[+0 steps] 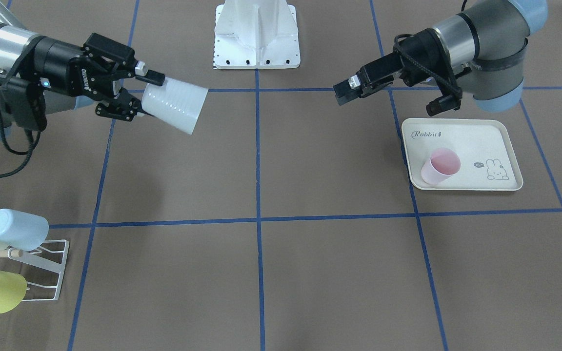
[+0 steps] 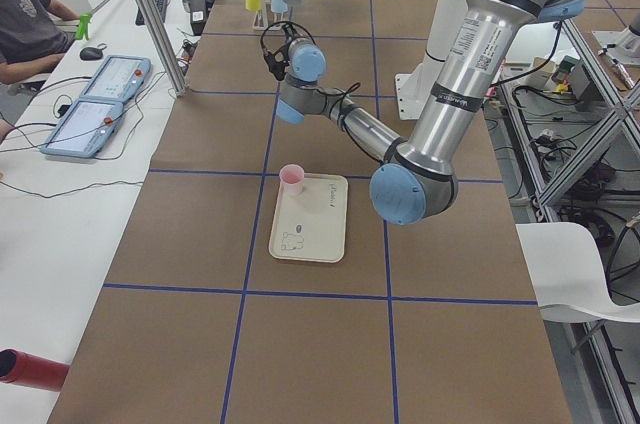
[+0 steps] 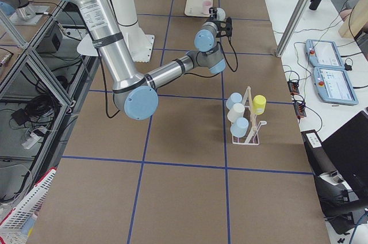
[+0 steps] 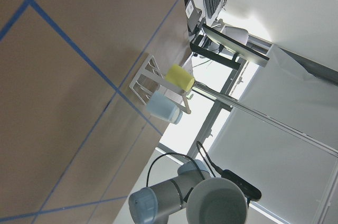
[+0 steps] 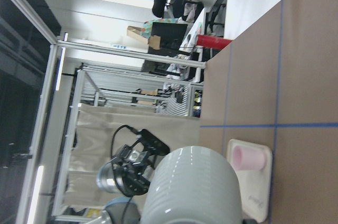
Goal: Transfer IKEA cup to right arm and place on rack
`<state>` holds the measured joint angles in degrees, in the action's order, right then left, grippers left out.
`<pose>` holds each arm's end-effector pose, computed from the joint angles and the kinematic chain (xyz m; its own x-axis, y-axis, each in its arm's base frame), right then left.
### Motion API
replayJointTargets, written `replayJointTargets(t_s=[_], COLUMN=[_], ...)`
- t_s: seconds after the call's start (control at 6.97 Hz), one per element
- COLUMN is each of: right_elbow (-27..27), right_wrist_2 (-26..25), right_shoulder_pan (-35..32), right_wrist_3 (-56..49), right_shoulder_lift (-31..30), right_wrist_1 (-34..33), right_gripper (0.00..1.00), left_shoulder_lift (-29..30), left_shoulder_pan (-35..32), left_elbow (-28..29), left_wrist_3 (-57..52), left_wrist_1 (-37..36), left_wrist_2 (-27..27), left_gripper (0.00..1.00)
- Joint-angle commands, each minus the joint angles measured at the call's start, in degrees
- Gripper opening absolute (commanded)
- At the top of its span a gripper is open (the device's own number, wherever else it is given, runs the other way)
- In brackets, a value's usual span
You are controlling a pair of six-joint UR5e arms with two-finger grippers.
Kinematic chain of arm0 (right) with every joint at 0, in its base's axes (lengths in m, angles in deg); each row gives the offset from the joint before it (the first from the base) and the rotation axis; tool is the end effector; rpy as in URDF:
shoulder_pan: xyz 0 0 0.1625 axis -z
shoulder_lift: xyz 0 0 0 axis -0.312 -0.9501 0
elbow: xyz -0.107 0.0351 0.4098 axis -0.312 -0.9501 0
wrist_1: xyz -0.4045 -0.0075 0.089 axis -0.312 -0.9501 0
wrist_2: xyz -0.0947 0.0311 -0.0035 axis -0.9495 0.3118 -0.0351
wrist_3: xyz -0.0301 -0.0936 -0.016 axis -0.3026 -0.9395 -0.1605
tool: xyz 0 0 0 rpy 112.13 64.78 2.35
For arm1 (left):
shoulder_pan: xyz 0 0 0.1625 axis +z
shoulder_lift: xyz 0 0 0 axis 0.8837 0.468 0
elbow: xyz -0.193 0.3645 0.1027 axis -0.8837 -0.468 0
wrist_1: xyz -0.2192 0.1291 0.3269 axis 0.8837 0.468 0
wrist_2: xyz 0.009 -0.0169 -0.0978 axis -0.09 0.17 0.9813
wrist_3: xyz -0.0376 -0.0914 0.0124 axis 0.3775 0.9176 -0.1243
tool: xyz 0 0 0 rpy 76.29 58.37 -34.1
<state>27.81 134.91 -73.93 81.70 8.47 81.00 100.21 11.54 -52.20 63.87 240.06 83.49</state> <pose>-0.2496 -0.5004 0.2704 -0.3562 -0.1928 0.9143 -0.3120 0.9469 0.0781 0.2946 -0.4807 0.2379 -0.3811 -0.4037 -0.8318 0.0813 0.8815 -0.4651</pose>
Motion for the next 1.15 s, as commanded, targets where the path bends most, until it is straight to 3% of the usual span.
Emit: replayJointTargets(t_s=[0.0,0.14,0.57,0.72,1.0], right_elbow=[0.22,0.48,0.66,0.49,-2.56], right_wrist_2=[14.26,17.82,17.59,16.11,10.92], right_shoulder_pan=[-14.74,-20.48,-26.24,-27.64,-27.40], right_wrist_3=[-15.88,-24.83,-51.28,-63.82,-84.17], right_shoulder_lift=[-0.28,-0.53,-0.97,-0.89,4.09], right_wrist_1=[-18.78,-28.79,-57.87,-71.12,-92.87], right_gripper=[0.10,0.09,0.08,0.08,0.08], left_shoulder_lift=[-0.80,-2.37,-4.58,-4.93,-7.22], left_shoulder_pan=[-4.88,-6.21,-9.38,-10.60,-11.58], left_elbow=[0.03,0.11,-0.41,-0.59,-0.59], left_wrist_3=[-17.50,-22.70,-39.66,-46.59,-50.87], left_wrist_1=[-15.64,-18.15,-31.56,-37.36,-39.00], left_wrist_2=[5.70,5.70,6.06,6.06,5.88], left_gripper=[1.00,1.00,1.00,1.00,1.00])
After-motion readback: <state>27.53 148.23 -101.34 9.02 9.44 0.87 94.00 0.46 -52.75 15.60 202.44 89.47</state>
